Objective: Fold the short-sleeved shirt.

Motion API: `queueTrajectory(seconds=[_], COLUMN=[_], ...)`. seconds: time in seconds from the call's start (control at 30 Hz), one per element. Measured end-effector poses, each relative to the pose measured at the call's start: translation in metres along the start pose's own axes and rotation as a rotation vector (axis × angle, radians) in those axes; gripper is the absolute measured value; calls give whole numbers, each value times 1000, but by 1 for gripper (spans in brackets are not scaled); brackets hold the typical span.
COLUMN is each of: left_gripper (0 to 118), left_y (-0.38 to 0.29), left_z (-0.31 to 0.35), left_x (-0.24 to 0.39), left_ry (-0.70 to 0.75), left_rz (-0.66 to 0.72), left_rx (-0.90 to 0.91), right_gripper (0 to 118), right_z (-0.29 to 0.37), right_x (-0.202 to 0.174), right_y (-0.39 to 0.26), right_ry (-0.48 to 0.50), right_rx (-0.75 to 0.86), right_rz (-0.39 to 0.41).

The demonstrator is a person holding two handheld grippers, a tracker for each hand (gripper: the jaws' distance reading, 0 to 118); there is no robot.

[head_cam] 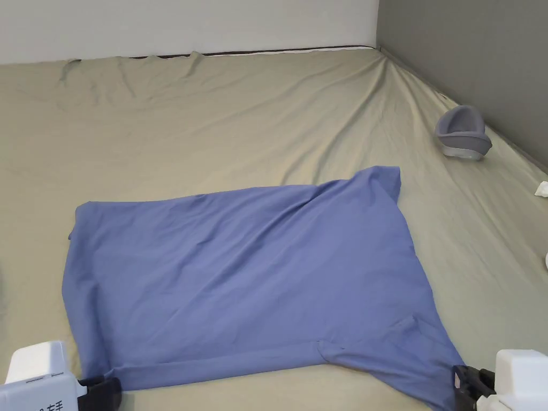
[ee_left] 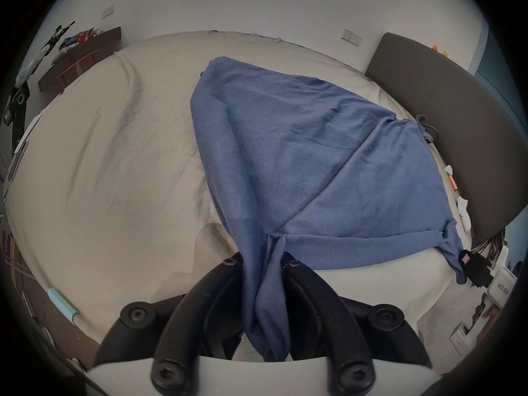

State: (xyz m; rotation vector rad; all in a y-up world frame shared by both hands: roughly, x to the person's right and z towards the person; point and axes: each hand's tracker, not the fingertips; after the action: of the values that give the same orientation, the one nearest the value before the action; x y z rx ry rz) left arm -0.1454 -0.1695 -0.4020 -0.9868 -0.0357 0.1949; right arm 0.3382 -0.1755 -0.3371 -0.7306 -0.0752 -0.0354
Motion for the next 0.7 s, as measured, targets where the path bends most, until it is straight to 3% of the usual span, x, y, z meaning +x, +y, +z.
queueTrajectory(seconds=[0.13, 0.47, 0.7], left_gripper=[16, 14, 14], left_y=[1, 10, 76], left_z=[-2, 0, 14], left_x=[-9, -10, 1], left_ry=[-46, -109, -165], left_rz=[58, 116, 82], left_rx=[-5, 4, 126], right_gripper=[1, 1, 1], right_z=[8, 14, -13], right_x=[9, 12, 4], right_y=[9, 49, 119], right_ry=[111, 165, 208], right_rx=[44, 142, 278], right_rz=[-151, -194, -208])
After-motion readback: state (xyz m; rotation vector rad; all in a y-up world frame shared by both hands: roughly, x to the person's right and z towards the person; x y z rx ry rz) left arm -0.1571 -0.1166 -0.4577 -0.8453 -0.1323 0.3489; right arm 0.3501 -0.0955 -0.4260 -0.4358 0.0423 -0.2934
